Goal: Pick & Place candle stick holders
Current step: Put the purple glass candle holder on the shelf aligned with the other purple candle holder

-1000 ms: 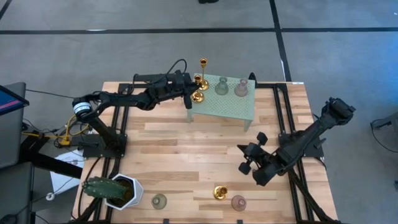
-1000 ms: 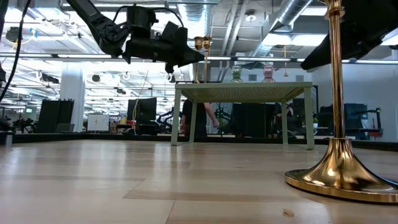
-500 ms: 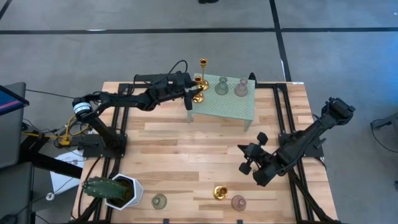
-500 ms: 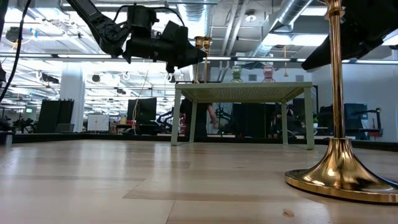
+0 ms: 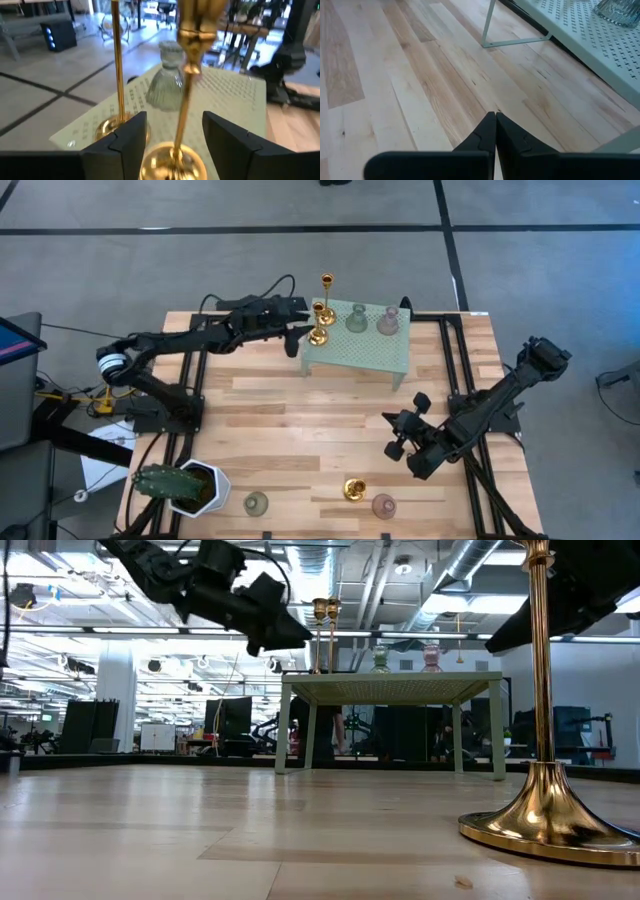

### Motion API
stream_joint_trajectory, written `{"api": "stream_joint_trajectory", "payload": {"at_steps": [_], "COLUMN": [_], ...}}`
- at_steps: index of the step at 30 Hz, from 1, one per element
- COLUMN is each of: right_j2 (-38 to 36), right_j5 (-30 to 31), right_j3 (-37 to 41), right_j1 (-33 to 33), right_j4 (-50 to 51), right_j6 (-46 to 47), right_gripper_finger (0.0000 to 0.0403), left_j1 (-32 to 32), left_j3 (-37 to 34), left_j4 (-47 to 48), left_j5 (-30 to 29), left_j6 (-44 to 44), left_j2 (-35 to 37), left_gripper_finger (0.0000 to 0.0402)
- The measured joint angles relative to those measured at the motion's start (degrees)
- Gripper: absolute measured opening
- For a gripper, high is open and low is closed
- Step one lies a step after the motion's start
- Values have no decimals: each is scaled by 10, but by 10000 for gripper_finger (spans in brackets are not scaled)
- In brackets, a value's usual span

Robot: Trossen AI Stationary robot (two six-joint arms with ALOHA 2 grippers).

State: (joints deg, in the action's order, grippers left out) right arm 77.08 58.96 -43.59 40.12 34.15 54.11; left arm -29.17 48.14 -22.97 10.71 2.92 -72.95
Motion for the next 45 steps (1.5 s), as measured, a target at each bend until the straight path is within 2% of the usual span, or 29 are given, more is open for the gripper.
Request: {"api": "stream_joint_trajectory", "payload": {"at_steps": [5,11,14,17,21,24,29,36,42,45], "right_j2": [0,0,0,0,0,0,0,0,14,49], "right_j5": [-6,-36,-76,-101,-138,-208,-313,-335,-410,-384], "right_j3": [0,0,0,0,0,0,0,0,0,0], "right_j1": [1,22,36,52,75,95,139,195,191,192], "right_j4": [11,32,29,11,-4,-6,-28,-62,-76,-118], "right_j6": [0,0,0,-3,-20,-11,28,27,40,22], "right_gripper_finger": [0,0,0,0,0,0,0,0,0,0], "left_j1": [3,21,55,100,167,215,284,352,386,388], "left_j3": [-20,-106,-148,-183,-215,-228,-234,-237,-237,-237], "left_j4": [105,120,117,114,72,32,6,-26,-43,-43], "left_j5": [34,133,159,160,161,144,71,-10,-57,-65], "left_j6": [12,7,7,12,13,13,13,13,15,17], "left_j2": [64,145,177,199,209,209,209,207,207,206], "left_gripper_finger": [164,97,50,10,7,5,6,5,5,5]}}
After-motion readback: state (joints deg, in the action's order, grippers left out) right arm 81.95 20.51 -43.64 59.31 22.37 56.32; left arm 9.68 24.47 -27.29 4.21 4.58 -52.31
